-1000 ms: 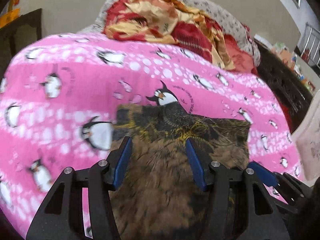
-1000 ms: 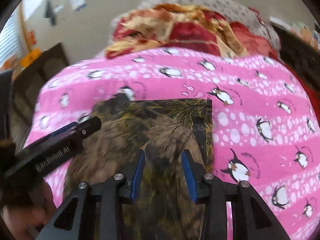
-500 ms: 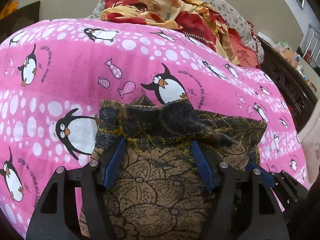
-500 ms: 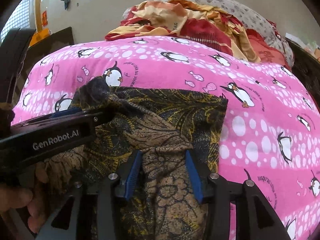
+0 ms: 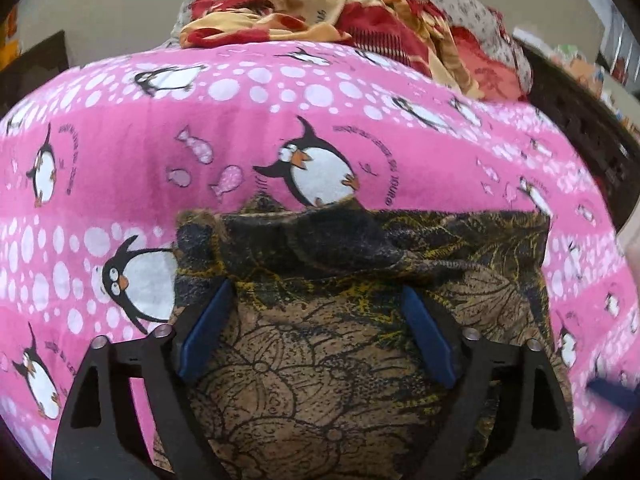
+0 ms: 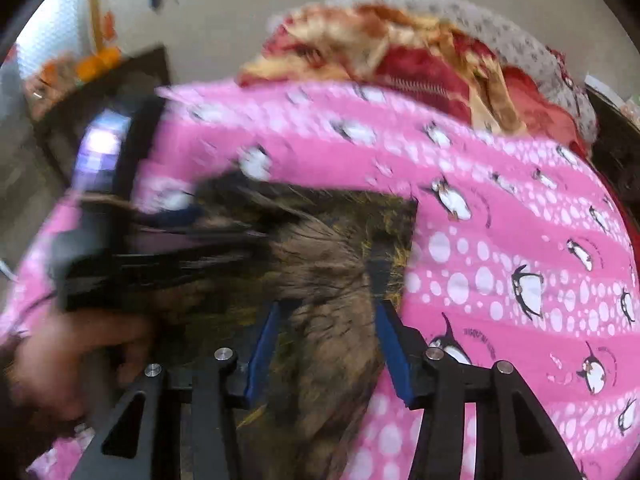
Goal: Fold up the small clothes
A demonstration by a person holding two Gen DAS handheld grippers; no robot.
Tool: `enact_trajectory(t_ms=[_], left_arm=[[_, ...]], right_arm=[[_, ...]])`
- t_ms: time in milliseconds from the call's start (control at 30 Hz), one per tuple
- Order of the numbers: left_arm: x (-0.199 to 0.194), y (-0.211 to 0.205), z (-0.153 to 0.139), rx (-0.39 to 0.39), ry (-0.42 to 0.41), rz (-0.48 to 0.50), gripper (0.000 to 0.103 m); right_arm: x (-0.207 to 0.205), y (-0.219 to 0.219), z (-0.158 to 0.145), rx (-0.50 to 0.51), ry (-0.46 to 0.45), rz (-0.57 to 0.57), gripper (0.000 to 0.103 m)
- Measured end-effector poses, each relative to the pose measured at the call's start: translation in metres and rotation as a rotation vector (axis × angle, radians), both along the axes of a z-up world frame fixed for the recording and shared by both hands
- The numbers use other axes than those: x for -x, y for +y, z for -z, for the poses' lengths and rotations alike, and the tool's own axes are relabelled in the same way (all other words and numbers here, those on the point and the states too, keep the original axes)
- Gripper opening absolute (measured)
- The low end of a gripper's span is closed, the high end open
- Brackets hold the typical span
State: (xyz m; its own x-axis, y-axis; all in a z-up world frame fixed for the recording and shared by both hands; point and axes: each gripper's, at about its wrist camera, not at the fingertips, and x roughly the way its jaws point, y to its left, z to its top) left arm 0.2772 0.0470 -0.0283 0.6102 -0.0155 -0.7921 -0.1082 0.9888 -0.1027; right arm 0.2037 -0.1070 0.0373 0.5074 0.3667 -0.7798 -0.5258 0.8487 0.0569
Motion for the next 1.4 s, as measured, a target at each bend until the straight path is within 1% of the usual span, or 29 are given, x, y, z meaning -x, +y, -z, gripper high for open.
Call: enact_trajectory(t_ms=[67, 100, 133, 167, 200, 233, 267, 300, 400, 433, 467, 533, 567, 633, 733, 767, 800, 867, 933, 967, 1033, 1100, 1167, 1267, 1400], left_arm=[[-0.001, -0.005, -0.005, -0.03, 0.032, 0.014, 0.091], [0.001, -0.005, -0.012, -0.024, 0.042, 0.021, 0.091], [0.005, -0.003, -0.02, -0.003, 0.04, 0.022, 0.091], [0.018, 0.004, -0.034, 0.047, 0.004, 0.018, 0.091], [0.028, 0.009, -0.043, 0.068, -0.027, 0.018, 0.091], [0.047, 0.018, -0.055, 0.072, -0.068, 0.01, 0.091], [0.063, 0.024, -0.061, 0.06, -0.088, -0.006, 0.091], [0.078, 0.031, -0.064, 0.05, -0.099, -0.023, 0.091], [0.121, 0.044, -0.063, 0.054, -0.098, -0.025, 0.091], [0.138, 0.047, -0.063, 0.054, -0.106, -0.031, 0.091], [0.146, 0.047, -0.063, 0.059, -0.111, -0.036, 0.091], [0.166, 0.044, -0.063, 0.085, -0.118, -0.039, 0.091], [0.177, 0.038, -0.064, 0.095, -0.116, -0.031, 0.091], [0.185, 0.026, -0.067, 0.089, -0.116, -0.006, 0.091], [0.202, 0.002, -0.073, 0.047, -0.122, 0.024, 0.091], [0.204, -0.002, -0.073, 0.046, -0.11, 0.025, 0.093], [0.205, -0.005, -0.071, 0.046, -0.085, 0.019, 0.098], [0.202, -0.008, -0.066, 0.03, -0.027, -0.003, 0.1], [0.207, -0.01, -0.065, -0.017, -0.033, -0.029, 0.1], [0.209, -0.011, -0.066, -0.055, -0.03, -0.051, 0.1], [0.21, -0.013, -0.065, -0.084, 0.003, -0.075, 0.1], [0.214, -0.018, -0.07, -0.114, 0.0, -0.084, 0.1], [0.22, -0.022, -0.075, -0.116, -0.018, -0.07, 0.1], [0.226, -0.028, -0.083, -0.125, -0.031, -0.067, 0.1], [0.233, -0.031, -0.089, -0.095, -0.026, -0.085, 0.101]], right_arm=[[0.013, 0.01, 0.015, 0.03, 0.049, -0.057, 0.046], [0.017, 0.017, 0.035, 0.113, 0.079, -0.08, 0.046], [0.021, 0.018, 0.043, 0.152, 0.056, -0.084, 0.046], [0.024, 0.015, 0.041, 0.134, 0.036, -0.082, 0.046], [0.024, 0.011, 0.035, 0.114, 0.062, -0.052, 0.046], [0.025, 0.007, 0.029, 0.102, 0.071, -0.032, 0.046], [0.029, 0.003, 0.019, 0.079, 0.056, -0.026, 0.046], [0.037, -0.004, 0.007, 0.047, 0.012, -0.032, 0.046], [0.058, -0.024, -0.008, 0.024, -0.072, -0.014, 0.046], [0.065, -0.032, -0.006, 0.025, -0.091, 0.004, 0.046], [0.067, -0.038, -0.005, 0.028, -0.094, 0.019, 0.046], [0.073, -0.052, 0.006, 0.03, -0.073, 0.08, 0.046], [0.077, -0.06, 0.014, 0.021, -0.044, 0.113, 0.046], [0.082, -0.069, 0.022, 0.015, -0.017, 0.14, 0.046], [0.091, -0.084, 0.029, 0.02, 0.0, 0.175, 0.046], [0.094, -0.09, 0.031, 0.022, 0.009, 0.188, 0.046], [0.097, -0.094, 0.031, 0.024, 0.017, 0.198, 0.046], [0.105, -0.101, 0.03, 0.034, 0.025, 0.218, 0.046], [0.116, -0.106, 0.021, 0.021, 0.016, 0.227, 0.046], [0.122, -0.108, 0.014, 0.011, 0.007, 0.226, 0.046], [0.13, -0.106, 0.003, -0.002, -0.015, 0.217, 0.046], [0.147, -0.103, -0.014, -0.008, -0.062, 0.191, 0.046], [0.159, -0.099, -0.025, 0.005, -0.098, 0.168, 0.046], [0.175, -0.094, -0.034, 0.011, -0.124, 0.142, 0.047], [0.184, -0.091, -0.041, -0.001, -0.12, 0.136, 0.048]])
